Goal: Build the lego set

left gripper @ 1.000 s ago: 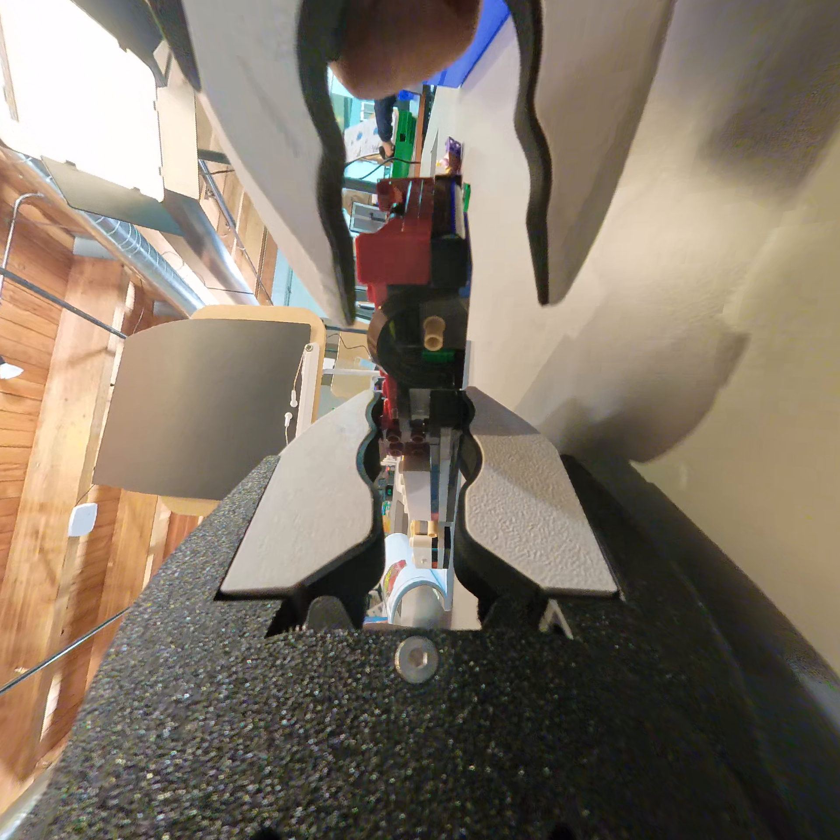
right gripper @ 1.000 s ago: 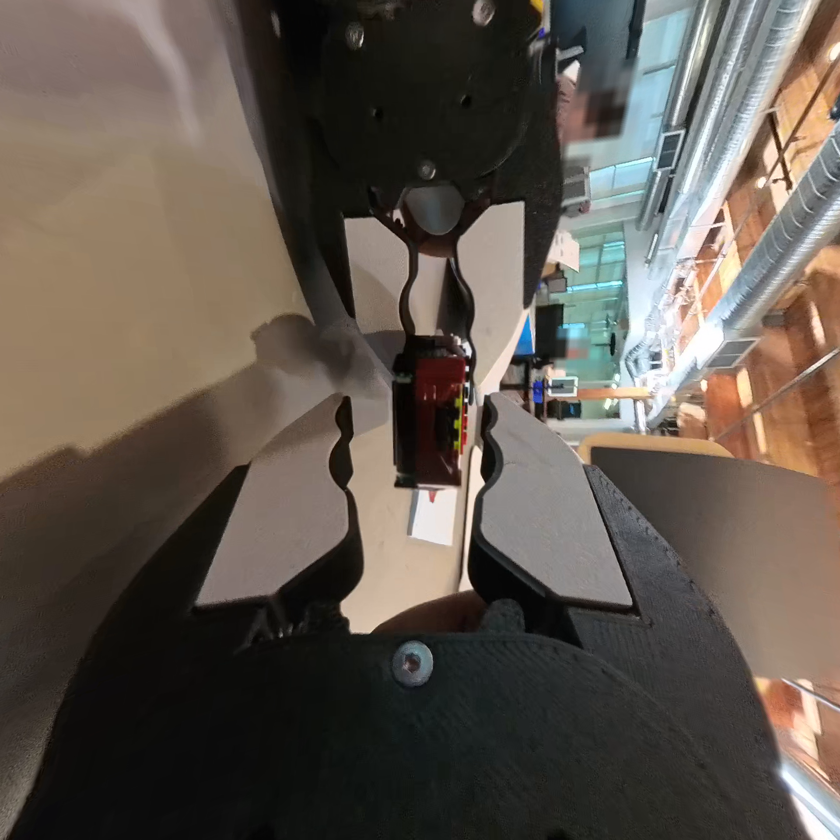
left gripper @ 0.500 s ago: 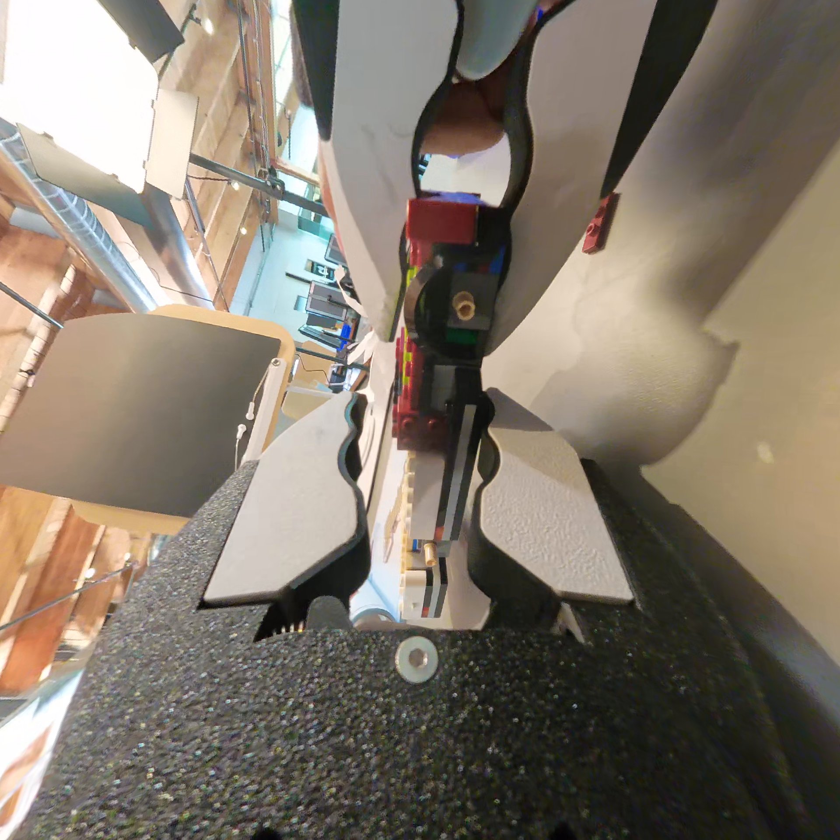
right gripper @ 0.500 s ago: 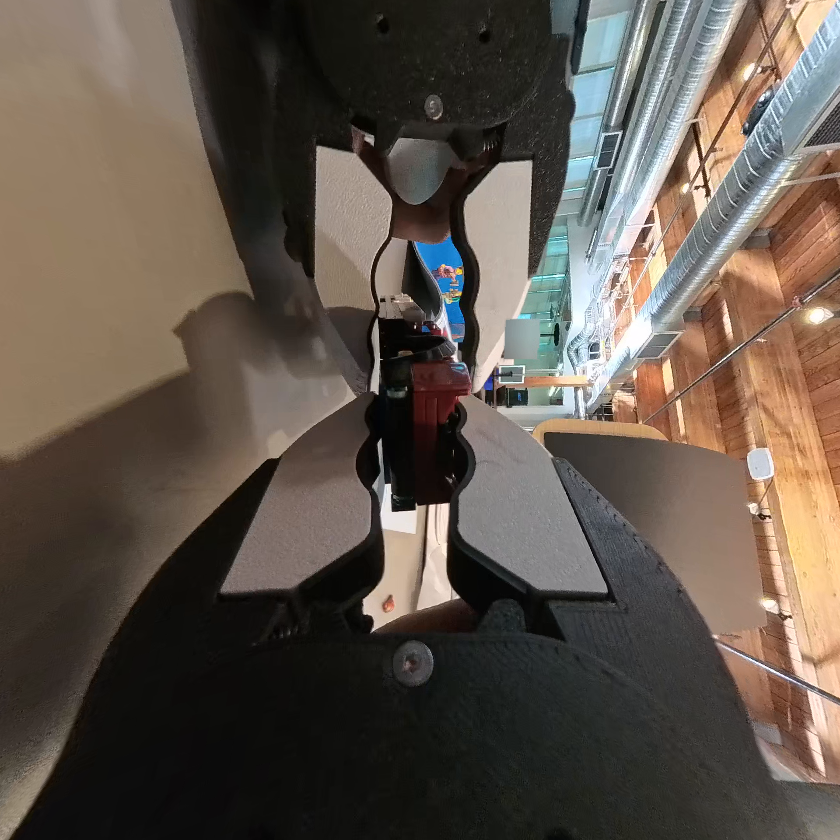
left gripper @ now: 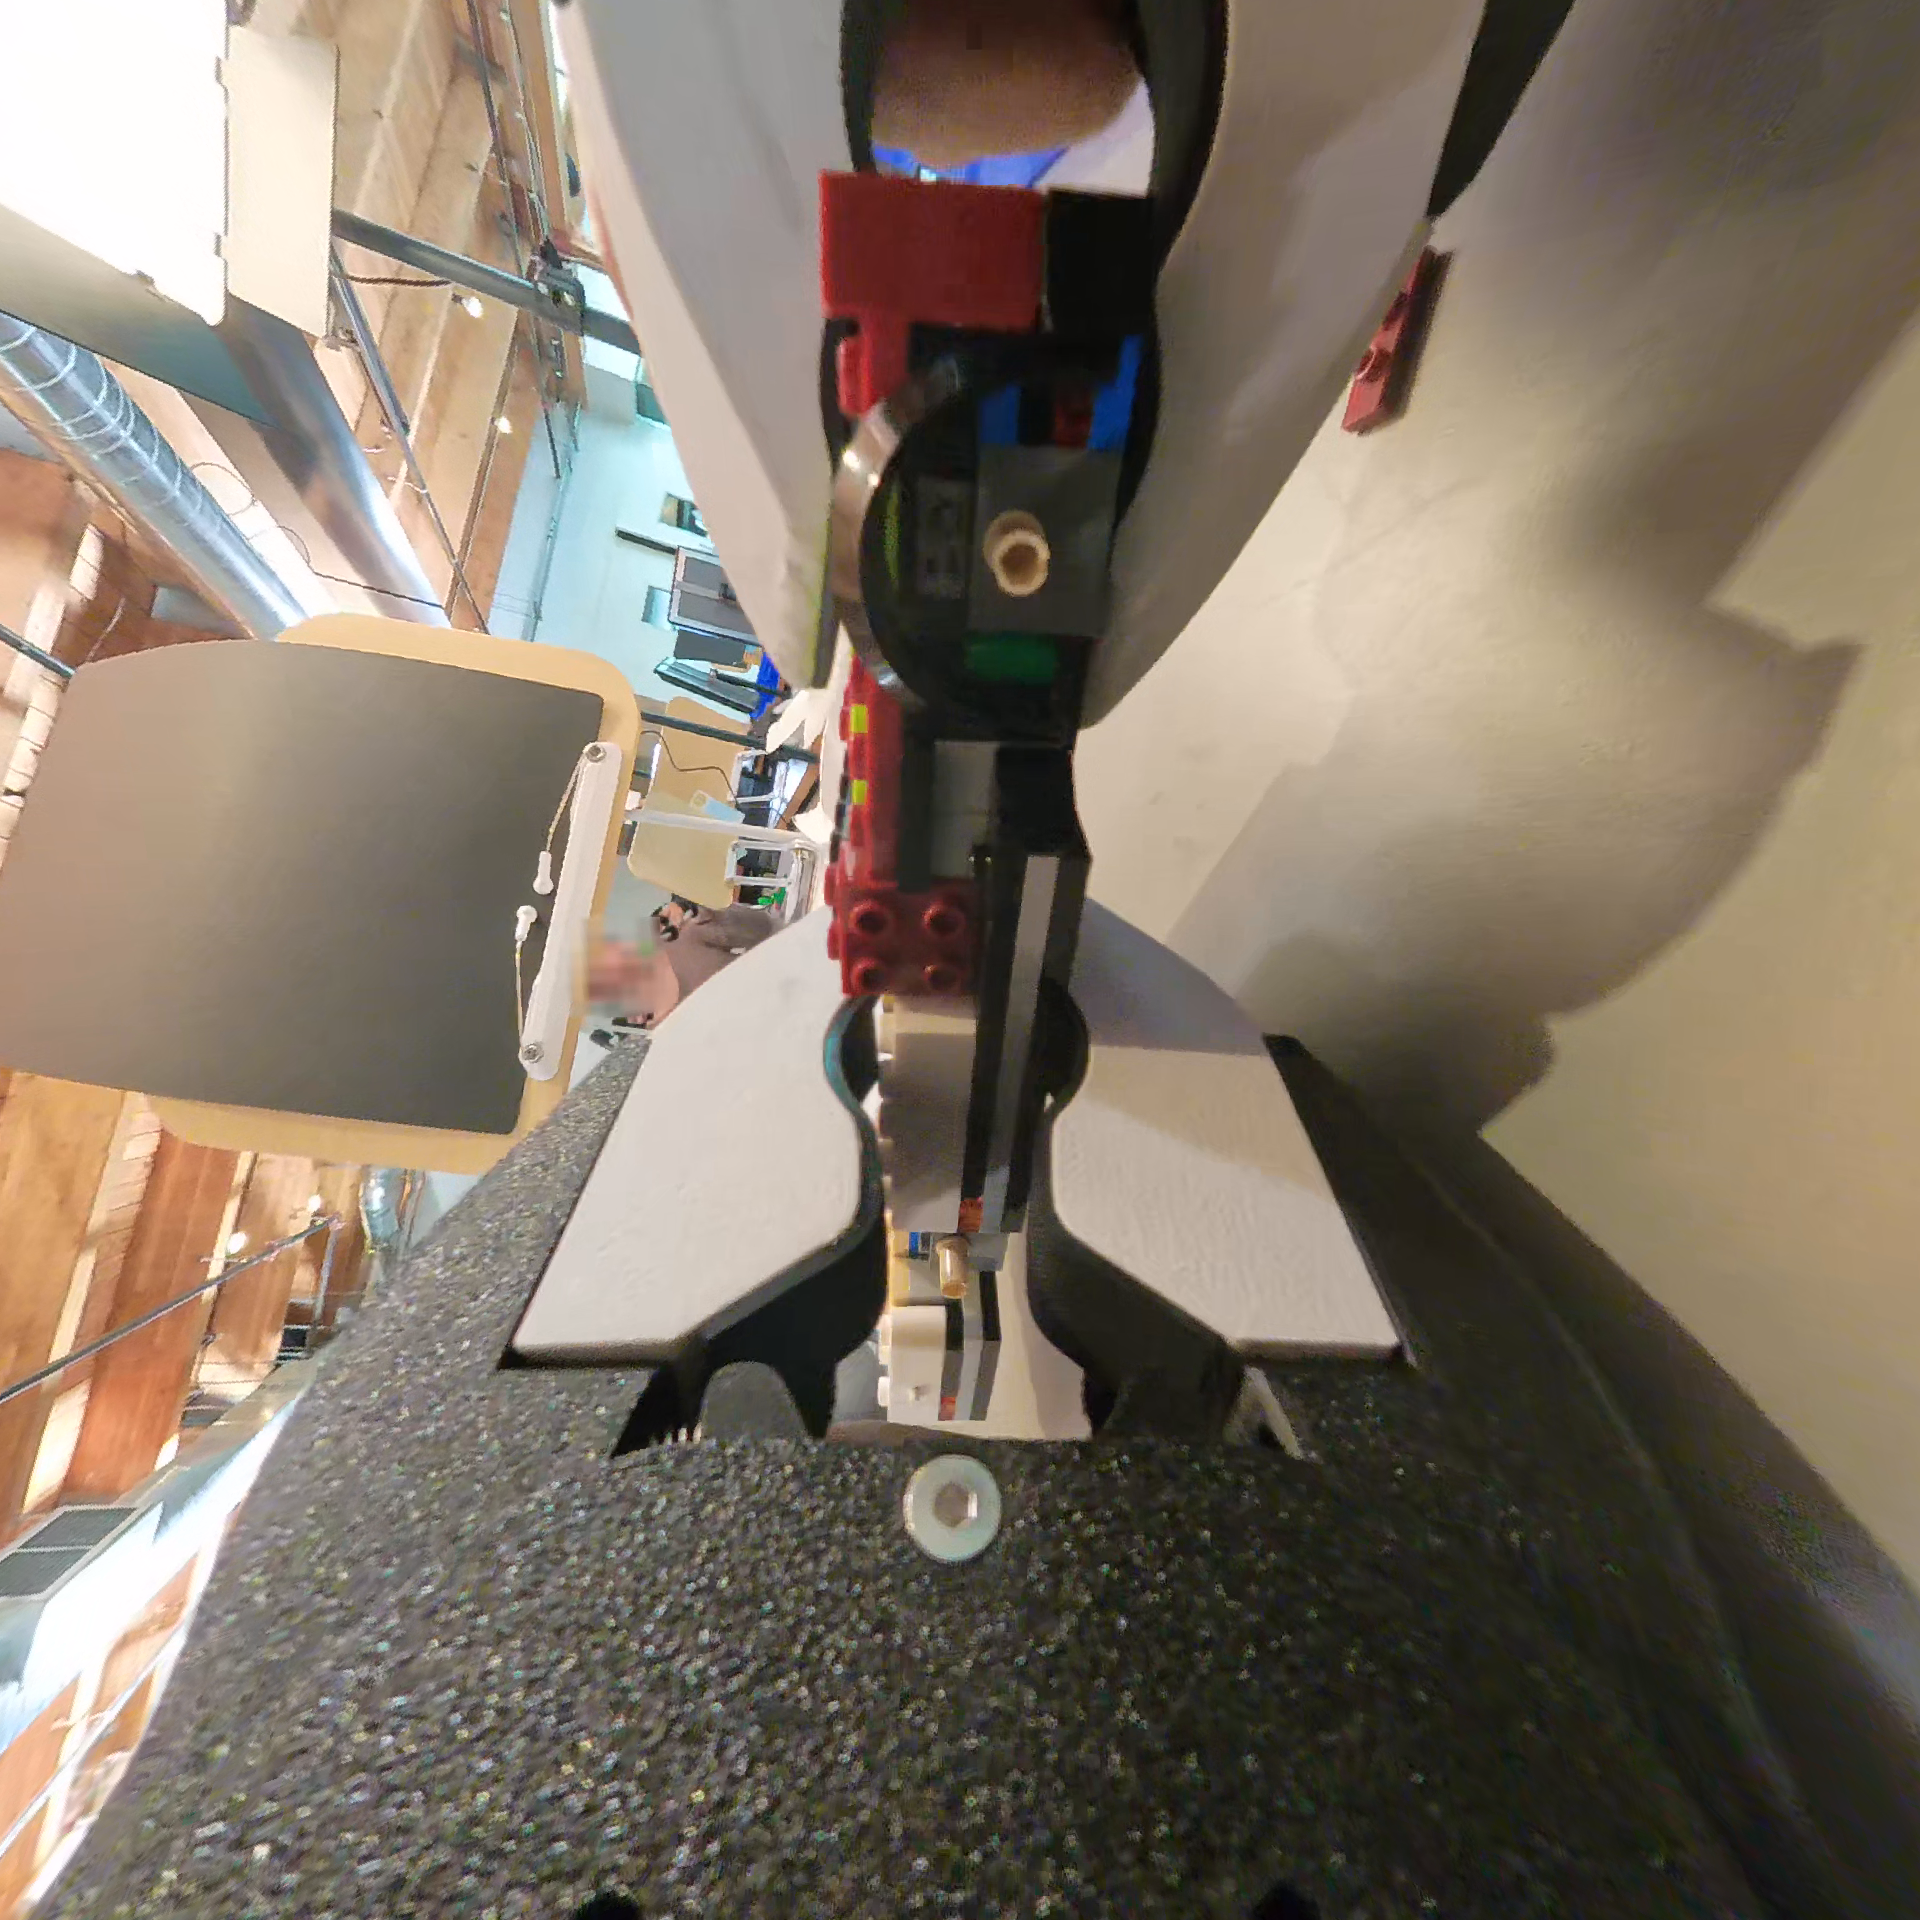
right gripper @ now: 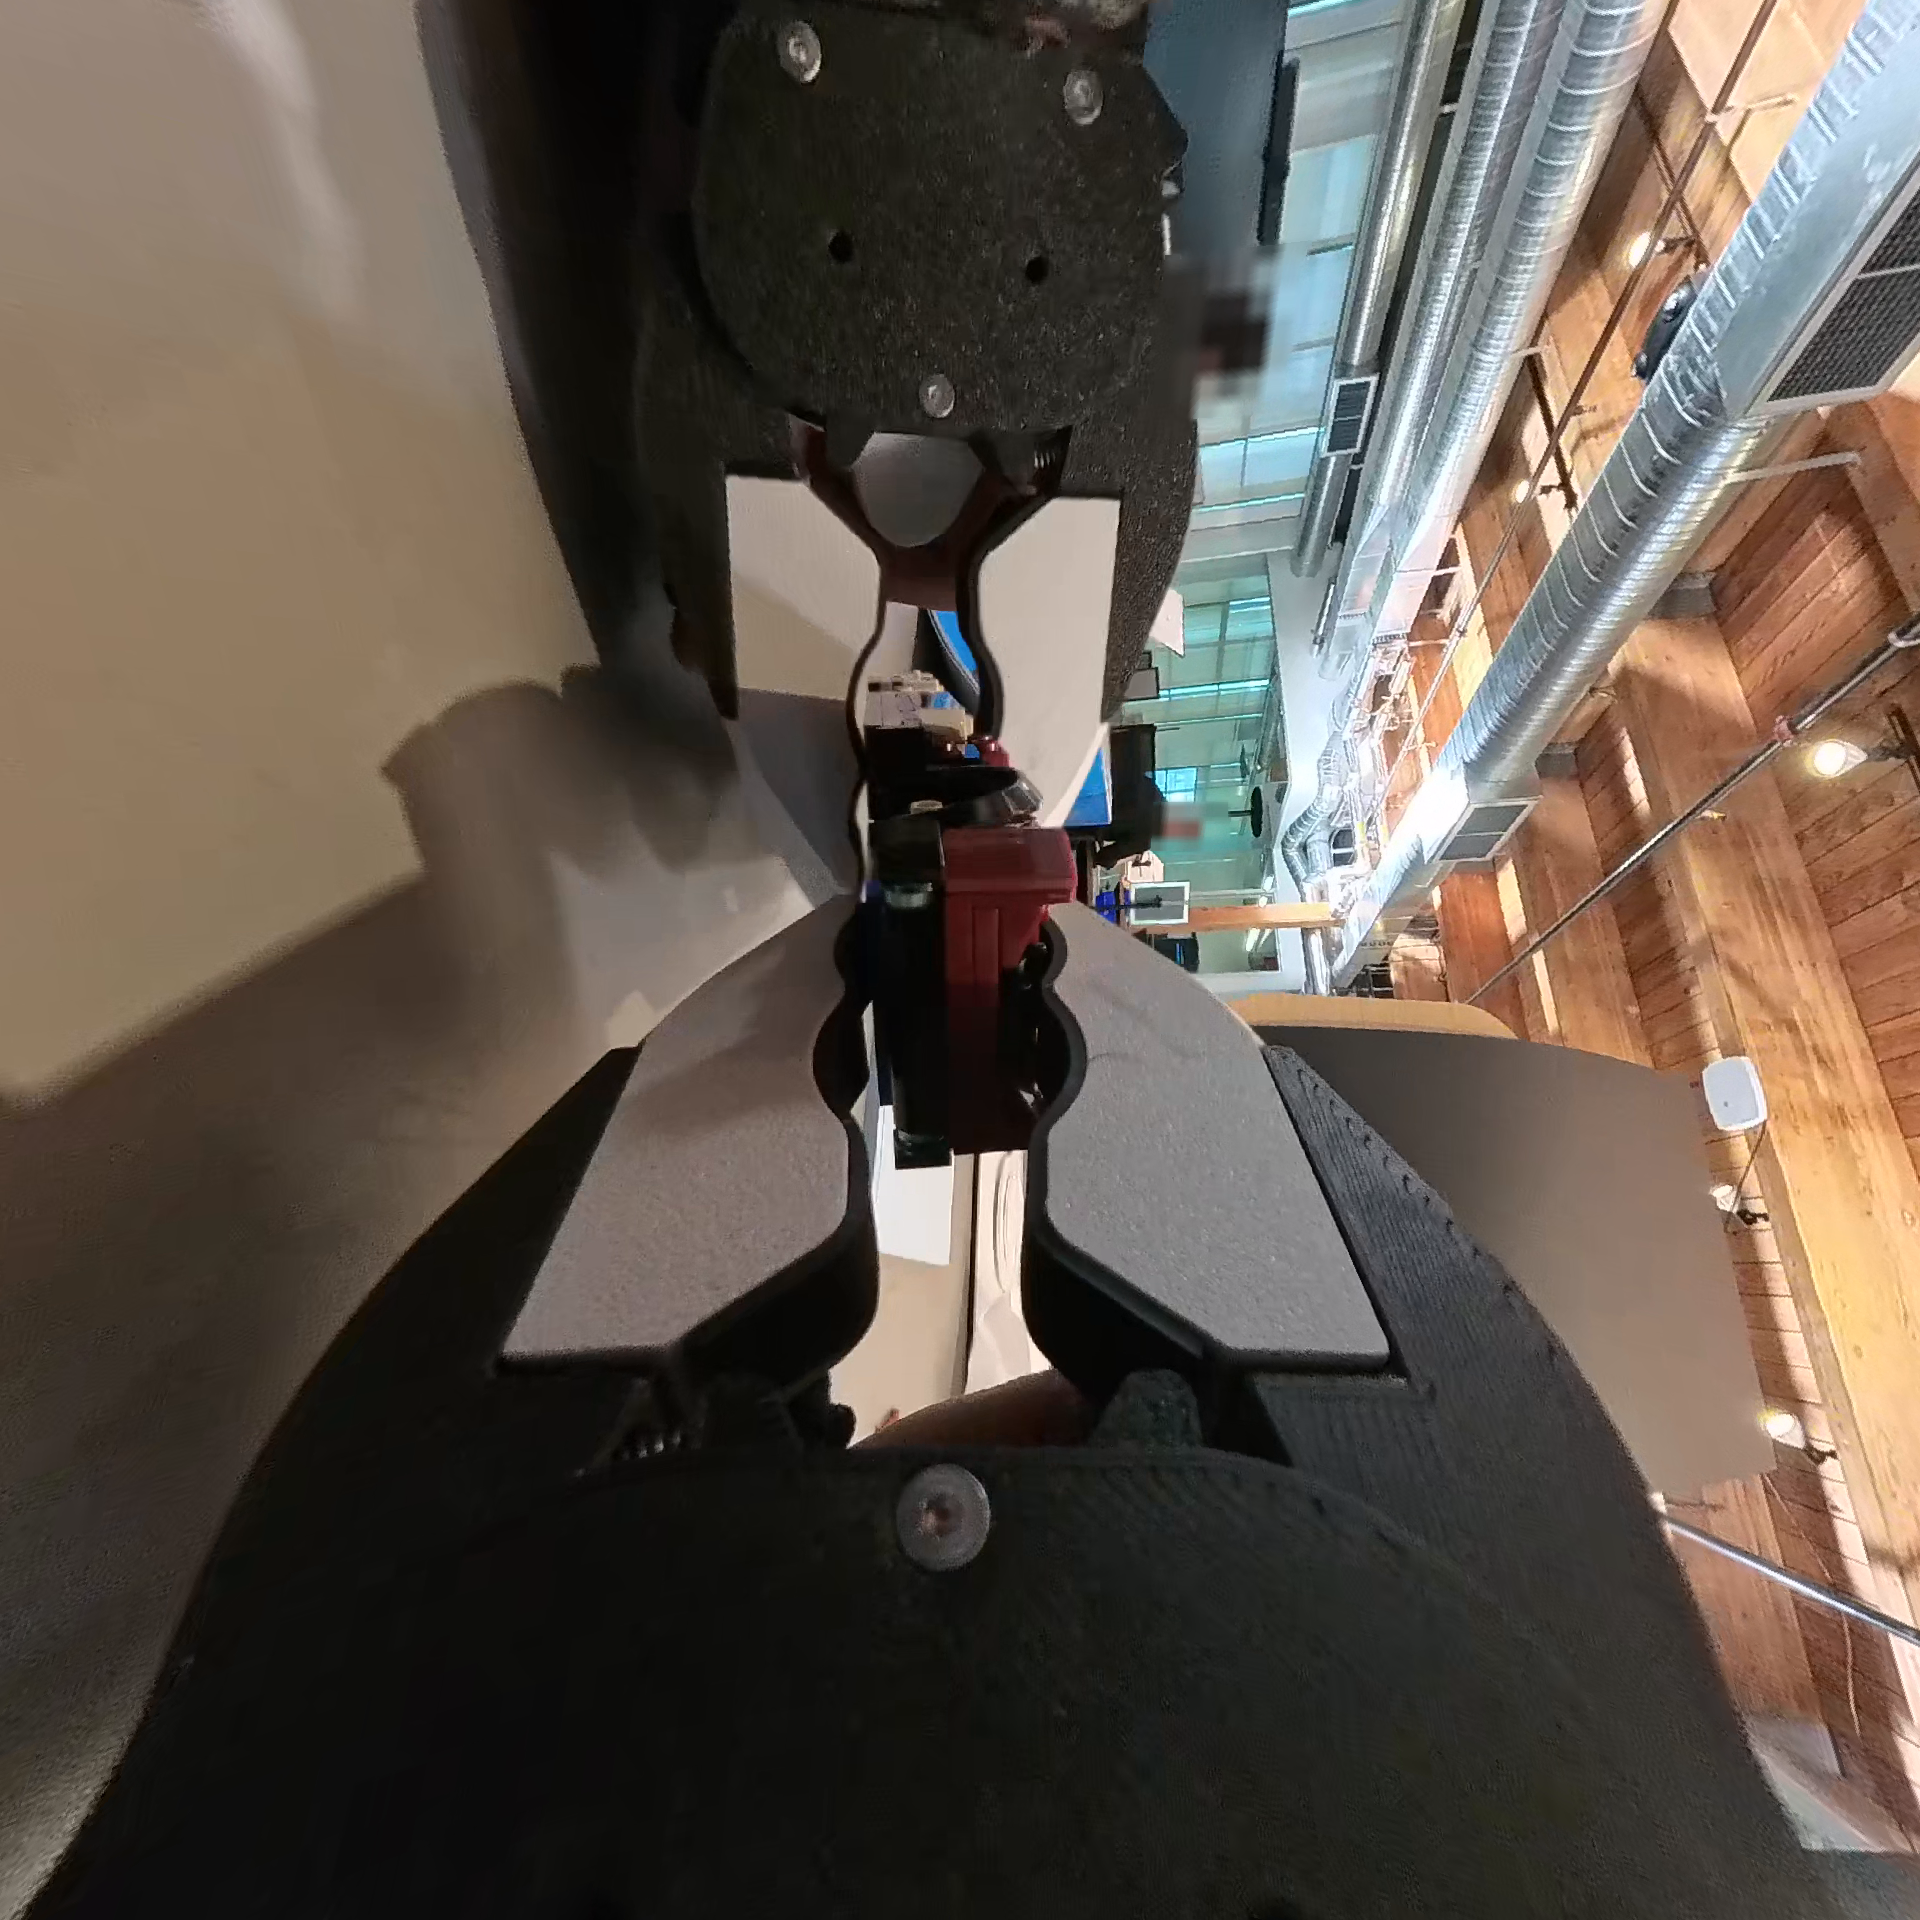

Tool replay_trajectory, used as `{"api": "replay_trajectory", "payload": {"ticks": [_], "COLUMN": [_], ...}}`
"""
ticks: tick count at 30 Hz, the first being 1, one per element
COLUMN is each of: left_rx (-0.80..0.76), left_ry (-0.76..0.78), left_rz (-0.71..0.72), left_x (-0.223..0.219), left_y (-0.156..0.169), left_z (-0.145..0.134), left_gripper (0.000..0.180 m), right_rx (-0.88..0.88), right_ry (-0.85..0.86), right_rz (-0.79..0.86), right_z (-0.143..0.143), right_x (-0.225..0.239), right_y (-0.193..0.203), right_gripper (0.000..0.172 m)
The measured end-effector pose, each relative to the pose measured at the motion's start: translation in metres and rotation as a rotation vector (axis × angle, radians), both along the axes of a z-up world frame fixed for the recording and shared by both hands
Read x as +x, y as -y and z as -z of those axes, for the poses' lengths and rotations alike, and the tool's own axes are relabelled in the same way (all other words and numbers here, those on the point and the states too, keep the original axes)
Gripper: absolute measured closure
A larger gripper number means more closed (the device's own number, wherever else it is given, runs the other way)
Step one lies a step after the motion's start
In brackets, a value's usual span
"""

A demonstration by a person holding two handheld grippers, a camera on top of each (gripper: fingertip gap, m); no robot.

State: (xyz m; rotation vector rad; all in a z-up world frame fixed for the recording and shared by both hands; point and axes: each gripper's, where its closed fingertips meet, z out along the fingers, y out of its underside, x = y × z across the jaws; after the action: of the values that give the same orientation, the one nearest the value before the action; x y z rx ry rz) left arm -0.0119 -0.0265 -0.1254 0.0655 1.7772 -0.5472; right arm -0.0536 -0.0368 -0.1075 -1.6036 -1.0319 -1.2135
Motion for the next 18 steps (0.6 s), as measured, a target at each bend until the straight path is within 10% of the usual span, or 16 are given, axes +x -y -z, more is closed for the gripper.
{"api": "replay_trajectory", "payload": {"ticks": [18], "left_rx": [0.173], "left_ry": [0.163], "left_rz": [-0.166], "left_x": [0.018], "left_y": [-0.017], "left_z": [-0.014], "left_gripper": [0.155], "right_rx": [-0.074], "right_ry": [-0.135], "right_rz": [0.129], "right_z": [-0.01], "right_x": [0.024], "right_y": [0.026], "right_gripper": [0.125]}}
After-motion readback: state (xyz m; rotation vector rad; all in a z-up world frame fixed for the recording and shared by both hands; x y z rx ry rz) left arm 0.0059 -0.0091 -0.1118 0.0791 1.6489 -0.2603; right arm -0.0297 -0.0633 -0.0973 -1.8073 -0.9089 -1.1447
